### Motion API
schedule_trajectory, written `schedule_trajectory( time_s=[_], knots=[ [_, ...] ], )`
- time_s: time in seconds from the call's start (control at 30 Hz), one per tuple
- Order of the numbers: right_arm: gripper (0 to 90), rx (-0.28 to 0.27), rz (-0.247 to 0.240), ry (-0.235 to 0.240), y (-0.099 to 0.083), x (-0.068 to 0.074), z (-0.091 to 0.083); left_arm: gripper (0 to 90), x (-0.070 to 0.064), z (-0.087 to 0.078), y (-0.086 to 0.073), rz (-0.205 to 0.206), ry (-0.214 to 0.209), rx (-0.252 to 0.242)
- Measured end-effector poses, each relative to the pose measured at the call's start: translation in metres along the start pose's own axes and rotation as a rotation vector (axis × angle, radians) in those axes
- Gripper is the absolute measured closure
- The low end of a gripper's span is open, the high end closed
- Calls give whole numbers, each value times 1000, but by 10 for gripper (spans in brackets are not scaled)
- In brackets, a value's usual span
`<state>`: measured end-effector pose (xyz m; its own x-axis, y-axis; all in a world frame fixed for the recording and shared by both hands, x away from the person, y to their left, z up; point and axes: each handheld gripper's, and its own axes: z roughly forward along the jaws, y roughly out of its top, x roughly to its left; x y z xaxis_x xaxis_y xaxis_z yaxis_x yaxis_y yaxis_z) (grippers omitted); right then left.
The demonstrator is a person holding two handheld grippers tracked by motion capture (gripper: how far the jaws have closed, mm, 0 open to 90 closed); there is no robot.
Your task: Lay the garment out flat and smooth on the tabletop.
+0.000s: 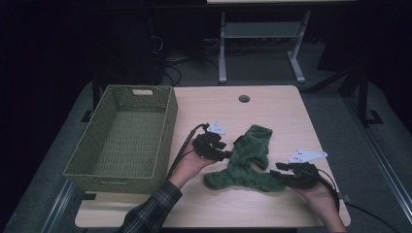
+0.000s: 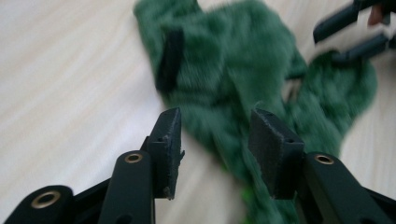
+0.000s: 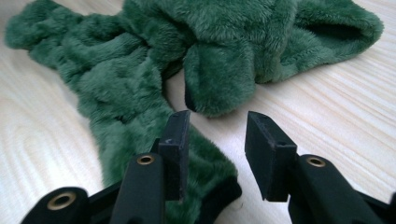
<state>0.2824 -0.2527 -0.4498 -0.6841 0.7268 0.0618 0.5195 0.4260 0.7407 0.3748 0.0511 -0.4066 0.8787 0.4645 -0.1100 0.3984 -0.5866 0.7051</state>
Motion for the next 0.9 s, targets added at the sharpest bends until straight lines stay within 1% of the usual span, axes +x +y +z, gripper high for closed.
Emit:
schedule_trajectory(
  time_s=[0.03, 0.07, 0.1, 0.13, 0.17, 0.27, 0.3, 0.33, 0.37, 0.4, 0.43, 0.47, 0.5, 0.53, 0.57, 0.6, 0.63, 0.67, 0.73, 0.77, 0.8, 0.83, 0.9],
  knots=[
    [594, -1, 4, 3, 0, 0, 2, 530, 3, 2, 4, 7, -3, -1],
    [586, 6, -1, 1, 1, -1, 4, 528, 5, 5, 8, 7, -8, -7],
    [583, 8, 3, 2, 1, -1, 5, 524, 7, 8, 11, 4, -8, -14],
    [582, 12, -1, 2, 1, -2, 6, 524, 9, 10, 14, 9, -12, -13],
    [576, 14, 6, 4, 1, -1, 7, 524, 12, 14, 17, 3, -19, -26],
    [572, 19, 12, 2, 0, -2, 8, 523, 20, 23, 24, 2, -32, -26],
    [570, 15, 12, 1, 0, -2, 8, 521, 20, 27, 25, -11, -40, -28],
    [570, 11, 19, 2, 0, -2, 9, 520, 22, 31, 26, -13, -44, -28],
    [570, 12, 21, 5, 0, -2, 9, 520, 24, 35, 26, 4, -45, -21],
    [570, 16, 27, 5, -1, -2, 9, 520, 25, 40, 26, -7, -53, -29],
    [569, 13, 28, 11, -2, -2, 10, 519, 25, 40, 26, -7, -53, -29],
    [568, 15, 26, 13, -2, -3, 11, 518, 28, 48, 26, -5, -66, -11],
    [566, 21, 32, 13, -3, -2, 11, 518, 28, 48, 26, -5, -66, -11],
    [566, 20, 32, 13, -3, -2, 12, 519, 29, 55, 24, -10, -76, 2],
    [564, 18, 33, 14, -3, -1, 12, 529, 29, 55, 24, -10, -76, 2],
    [562, 11, 33, 15, -3, -1, 12, 556, 29, 59, 23, -25, -87, 1],
    [560, 10, 32, 14, -2, -1, 12, 587, 29, 59, 23, -25, -87, 1],
    [558, 10, 34, 14, -3, -1, 12, 645, 28, 61, 23, -3, -91, 20],
    [552, 12, 44, 13, -3, -1, 13, 774, 27, 61, 22, -5, -90, 23],
    [548, 12, 45, 13, -3, -1, 13, 810, 28, 56, 22, -7, -90, 21],
    [544, 9, 42, 12, -3, -1, 13, 826, 28, 56, 22, -7, -90, 21],
    [542, 7, 41, 11, -3, -1, 13, 833, 29, 49, 20, -15, -92, -3],
    [535, 2, 47, 9, -2, -1, 14, 836, 30, 41, 18, -28, -89, -25]
  ],
)
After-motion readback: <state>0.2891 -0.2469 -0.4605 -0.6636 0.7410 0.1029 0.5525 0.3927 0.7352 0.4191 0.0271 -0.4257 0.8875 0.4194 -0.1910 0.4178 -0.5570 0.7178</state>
